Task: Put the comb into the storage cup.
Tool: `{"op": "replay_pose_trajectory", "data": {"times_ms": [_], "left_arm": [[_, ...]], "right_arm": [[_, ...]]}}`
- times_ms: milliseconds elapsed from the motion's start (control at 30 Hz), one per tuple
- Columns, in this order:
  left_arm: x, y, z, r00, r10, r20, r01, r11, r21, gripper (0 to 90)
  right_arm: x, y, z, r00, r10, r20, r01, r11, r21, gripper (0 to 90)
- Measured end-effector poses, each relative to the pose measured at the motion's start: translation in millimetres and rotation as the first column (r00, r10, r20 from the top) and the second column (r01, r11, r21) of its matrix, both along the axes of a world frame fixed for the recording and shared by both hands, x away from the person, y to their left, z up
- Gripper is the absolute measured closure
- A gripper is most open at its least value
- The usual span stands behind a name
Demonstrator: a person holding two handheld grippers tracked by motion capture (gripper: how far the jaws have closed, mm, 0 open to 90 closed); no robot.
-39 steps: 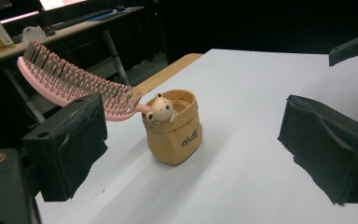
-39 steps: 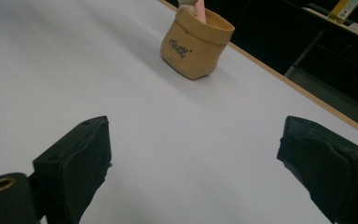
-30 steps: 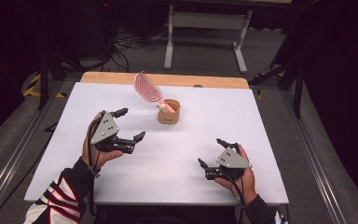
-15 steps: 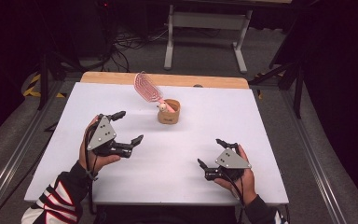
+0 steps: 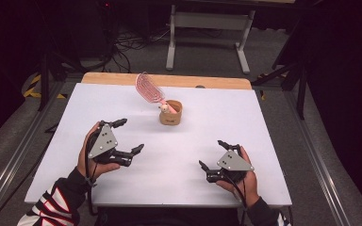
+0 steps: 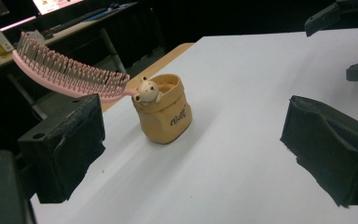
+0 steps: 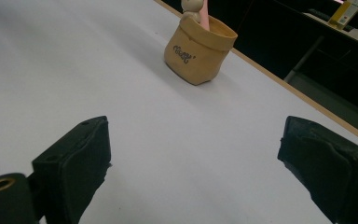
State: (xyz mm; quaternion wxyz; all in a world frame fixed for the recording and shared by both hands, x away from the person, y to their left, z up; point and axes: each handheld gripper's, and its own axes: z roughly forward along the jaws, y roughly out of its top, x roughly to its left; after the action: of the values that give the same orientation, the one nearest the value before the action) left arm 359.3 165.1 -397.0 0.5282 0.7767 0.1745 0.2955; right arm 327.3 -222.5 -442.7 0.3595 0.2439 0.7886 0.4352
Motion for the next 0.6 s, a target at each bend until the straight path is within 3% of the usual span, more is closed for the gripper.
{"op": "replay_pose_trajectory", "data": {"times_ms": [500, 600], "left_arm": [[-12.5, 11.7, -9.0, 0.9997, 0.018, 0.02, -0.018, 0.9998, 0.012, 7.6], [-14.9, 14.0, -11.6, 0.9995, 0.021, 0.021, -0.022, 0.9993, 0.031, 7.4]], "right_arm": [[-0.8, 0.9, 0.4, 1.0, 0.003, 0.002, -0.003, 1.0, -0.002, 9.2], [-0.9, 1.2, 0.5, 1.0, 0.004, 0.001, -0.004, 1.0, -0.003, 9.2]]}}
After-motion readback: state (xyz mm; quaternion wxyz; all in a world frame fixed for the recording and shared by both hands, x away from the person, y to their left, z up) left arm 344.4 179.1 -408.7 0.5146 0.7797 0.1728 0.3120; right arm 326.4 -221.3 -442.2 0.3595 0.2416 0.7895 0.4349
